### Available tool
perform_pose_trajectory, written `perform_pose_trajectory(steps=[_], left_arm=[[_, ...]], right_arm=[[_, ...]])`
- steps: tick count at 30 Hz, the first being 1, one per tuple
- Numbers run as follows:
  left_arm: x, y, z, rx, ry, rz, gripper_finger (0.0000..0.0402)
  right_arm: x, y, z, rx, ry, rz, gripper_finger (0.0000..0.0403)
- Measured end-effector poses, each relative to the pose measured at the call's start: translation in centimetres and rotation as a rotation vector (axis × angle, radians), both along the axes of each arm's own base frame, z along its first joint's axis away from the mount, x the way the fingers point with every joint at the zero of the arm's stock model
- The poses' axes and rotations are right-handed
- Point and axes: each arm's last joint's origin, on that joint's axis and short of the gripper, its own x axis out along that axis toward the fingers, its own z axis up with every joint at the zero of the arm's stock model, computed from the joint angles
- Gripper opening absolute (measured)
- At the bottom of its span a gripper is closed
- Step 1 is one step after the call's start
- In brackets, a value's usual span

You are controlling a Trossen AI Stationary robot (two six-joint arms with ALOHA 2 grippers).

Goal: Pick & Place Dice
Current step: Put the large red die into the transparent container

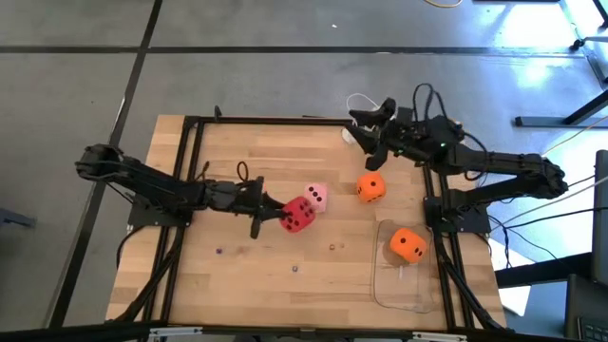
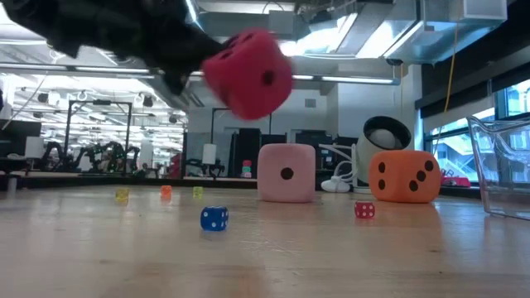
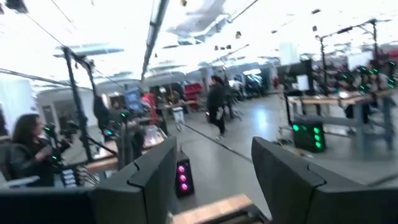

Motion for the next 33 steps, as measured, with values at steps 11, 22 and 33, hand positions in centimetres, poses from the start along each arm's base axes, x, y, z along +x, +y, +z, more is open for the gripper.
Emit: perform_pose_trajectory(steps=[11,22,33], left_arm=[[7.1,-1.3,1.3,0.152,-0.143,-0.110,0.0035],[14.8,-4.1,2.3,0.235,-0.261,-0.257,0.0034],[21.6,-6.1,2.7,0.337,-0.373,-0.304,0.0036]], right_arm=[[-0.5,0.1,2.6,0.013,-0.054,0.015,0.0208],[-0.4,0.4,2.4,0.063,-0.042,0.158,0.0208],[-0.7,0.1,2.6,0.159,-0.053,0.341,0.0208]])
